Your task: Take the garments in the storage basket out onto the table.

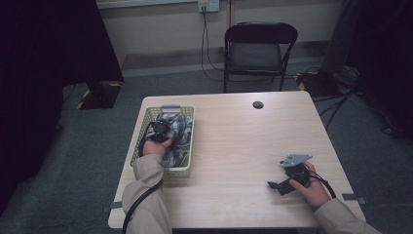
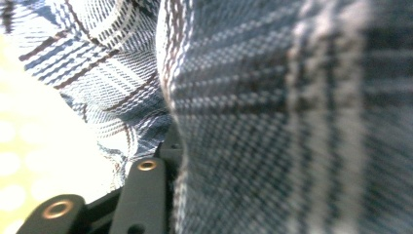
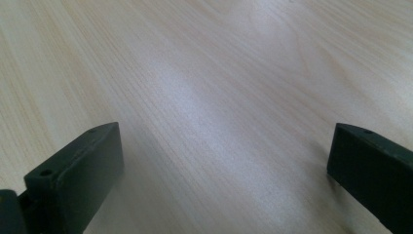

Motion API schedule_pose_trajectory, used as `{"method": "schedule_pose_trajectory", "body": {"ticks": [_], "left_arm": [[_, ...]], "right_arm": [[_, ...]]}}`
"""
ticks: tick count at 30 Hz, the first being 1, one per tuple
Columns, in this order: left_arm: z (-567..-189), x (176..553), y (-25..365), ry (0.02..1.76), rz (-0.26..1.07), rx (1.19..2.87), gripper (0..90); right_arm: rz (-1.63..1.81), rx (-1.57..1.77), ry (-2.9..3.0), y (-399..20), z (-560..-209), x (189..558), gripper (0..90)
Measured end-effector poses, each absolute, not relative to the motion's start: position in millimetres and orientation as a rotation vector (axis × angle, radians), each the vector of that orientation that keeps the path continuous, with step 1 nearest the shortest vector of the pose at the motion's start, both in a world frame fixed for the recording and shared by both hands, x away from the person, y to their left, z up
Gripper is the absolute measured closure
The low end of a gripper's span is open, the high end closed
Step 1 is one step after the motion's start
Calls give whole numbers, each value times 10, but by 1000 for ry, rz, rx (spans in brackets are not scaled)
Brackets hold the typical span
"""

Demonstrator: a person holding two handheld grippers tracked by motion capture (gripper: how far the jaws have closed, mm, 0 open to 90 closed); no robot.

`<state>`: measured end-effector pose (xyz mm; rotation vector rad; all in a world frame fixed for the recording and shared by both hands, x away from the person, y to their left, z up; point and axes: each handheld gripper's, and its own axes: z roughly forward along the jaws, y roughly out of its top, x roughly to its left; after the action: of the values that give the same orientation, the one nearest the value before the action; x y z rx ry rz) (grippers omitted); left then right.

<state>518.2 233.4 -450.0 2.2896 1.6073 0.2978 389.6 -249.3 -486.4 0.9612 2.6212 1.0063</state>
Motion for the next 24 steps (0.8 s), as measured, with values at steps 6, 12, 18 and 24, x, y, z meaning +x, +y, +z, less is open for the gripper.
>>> {"method": "schedule_pose_trajectory", "body": {"ticks": [6,12,18,24], "left_arm": [[-4328,5119,2393,1597,328,2221,631],[-4097,5071,2468,1559,349,2160,635],[-3862,5037,2503,1529,343,2095,635],[-3652,5016,2503,1491,344,2059,634]], "right_arm": [[1006,961,2621,-2493,-4864,3896,0],[1006,962,2621,-2493,-4864,3896,0],[1006,961,2621,-2493,-4864,3896,0],[1006,961,2621,-2493,-4864,3896,0]]}}
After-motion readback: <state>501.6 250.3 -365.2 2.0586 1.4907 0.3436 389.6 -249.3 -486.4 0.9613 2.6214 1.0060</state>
